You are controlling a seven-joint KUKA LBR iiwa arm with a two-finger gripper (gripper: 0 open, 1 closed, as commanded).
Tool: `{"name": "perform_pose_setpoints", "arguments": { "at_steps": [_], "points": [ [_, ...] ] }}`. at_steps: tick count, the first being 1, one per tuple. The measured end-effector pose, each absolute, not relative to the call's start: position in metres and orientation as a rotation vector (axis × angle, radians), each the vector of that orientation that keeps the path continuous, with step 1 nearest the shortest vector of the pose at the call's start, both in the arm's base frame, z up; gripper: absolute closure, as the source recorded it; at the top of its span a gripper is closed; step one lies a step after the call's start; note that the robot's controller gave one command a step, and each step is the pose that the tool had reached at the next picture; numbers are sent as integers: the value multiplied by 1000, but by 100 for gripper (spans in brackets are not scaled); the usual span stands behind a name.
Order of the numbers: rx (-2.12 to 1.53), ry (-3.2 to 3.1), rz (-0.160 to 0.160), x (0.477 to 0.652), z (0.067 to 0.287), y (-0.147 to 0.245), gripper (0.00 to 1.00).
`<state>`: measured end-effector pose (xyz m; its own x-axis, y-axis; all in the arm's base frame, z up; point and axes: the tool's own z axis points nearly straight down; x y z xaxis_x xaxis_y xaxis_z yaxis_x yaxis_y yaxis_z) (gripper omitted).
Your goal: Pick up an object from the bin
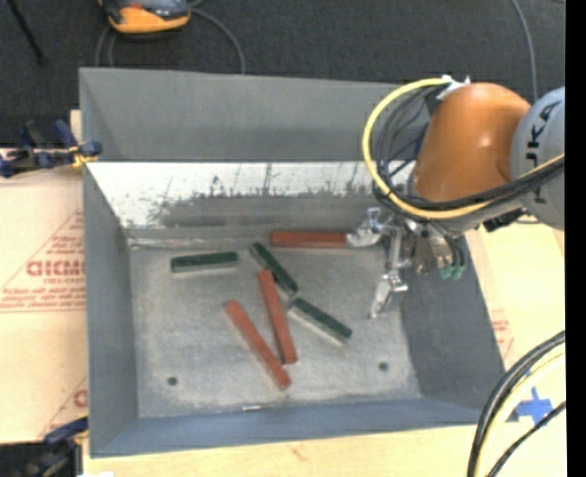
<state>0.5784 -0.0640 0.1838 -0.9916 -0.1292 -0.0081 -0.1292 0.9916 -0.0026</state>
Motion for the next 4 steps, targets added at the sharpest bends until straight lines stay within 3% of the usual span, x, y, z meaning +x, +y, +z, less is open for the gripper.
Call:
{"name": "perform_pose_setpoints", "arguments": {
  "at_steps": [1,2,4],
  "points": [
    [-213,3132,-2,577,176,-64,0],
    [-275,3116,-3,575,77,-50,100],
    [-200,3122,-1,570,82,-49,100]
  ]
}}
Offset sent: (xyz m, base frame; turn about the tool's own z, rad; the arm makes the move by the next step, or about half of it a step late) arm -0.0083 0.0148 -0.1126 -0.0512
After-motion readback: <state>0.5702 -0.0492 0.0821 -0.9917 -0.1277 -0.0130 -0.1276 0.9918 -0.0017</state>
